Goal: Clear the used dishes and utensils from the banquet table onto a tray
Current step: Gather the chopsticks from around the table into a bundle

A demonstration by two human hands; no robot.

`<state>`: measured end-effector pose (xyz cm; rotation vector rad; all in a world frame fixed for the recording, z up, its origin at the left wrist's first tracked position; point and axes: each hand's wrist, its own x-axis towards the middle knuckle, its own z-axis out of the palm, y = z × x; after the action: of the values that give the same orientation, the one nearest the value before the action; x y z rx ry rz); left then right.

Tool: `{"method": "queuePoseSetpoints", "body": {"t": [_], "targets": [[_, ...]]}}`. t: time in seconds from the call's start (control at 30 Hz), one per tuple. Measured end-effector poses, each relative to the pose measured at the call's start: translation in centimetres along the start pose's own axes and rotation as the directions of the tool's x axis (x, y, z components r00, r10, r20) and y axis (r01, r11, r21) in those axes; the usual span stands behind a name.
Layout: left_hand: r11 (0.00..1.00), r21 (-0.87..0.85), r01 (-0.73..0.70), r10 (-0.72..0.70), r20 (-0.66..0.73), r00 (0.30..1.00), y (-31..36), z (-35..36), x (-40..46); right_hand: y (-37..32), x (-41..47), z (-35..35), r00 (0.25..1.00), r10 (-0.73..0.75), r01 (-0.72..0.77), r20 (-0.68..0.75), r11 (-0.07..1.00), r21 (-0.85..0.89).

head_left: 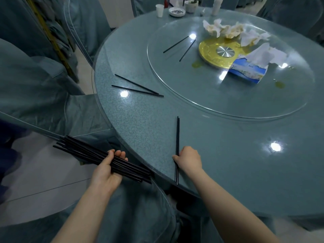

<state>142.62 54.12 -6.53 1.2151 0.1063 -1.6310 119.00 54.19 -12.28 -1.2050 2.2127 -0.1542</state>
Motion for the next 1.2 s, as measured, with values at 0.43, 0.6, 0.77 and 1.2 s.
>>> {"method": "queuePoseSetpoints", "body": {"t": [0.43, 0.6, 0.77, 1.2], "targets": [[1.0, -0.003, -0.007, 0.008, 0.018, 1.0, 1.2, 1.3, 0.7, -0.6, 1.0, -0.1, 0.998, 0.049, -0.05, 0.024, 0.998, 0.035], [1.0, 0.016, -0.001, 0.0, 0.067, 0.998, 1.6, 1.8, 0.9, -0.7, 0.9, 0.0, 0.998, 0.041, -0.044, 0.04, 0.997, 0.063], [1.0, 0.0, 0.011, -0.011, 0.074, 0.997, 2.1, 2.0, 1.0, -1.4, 1.0, -0.5, 1.0, 0.001, -0.003, 0.029, 0.997, 0.071], [0.998, -0.046, -0.047, 0.048, 0.029, 0.998, 6.1, 4.0, 5.2, -11.0, 9.4, -2.4, 0.932, -0.36, 0.36, -0.037, 0.933, 0.01]]}}
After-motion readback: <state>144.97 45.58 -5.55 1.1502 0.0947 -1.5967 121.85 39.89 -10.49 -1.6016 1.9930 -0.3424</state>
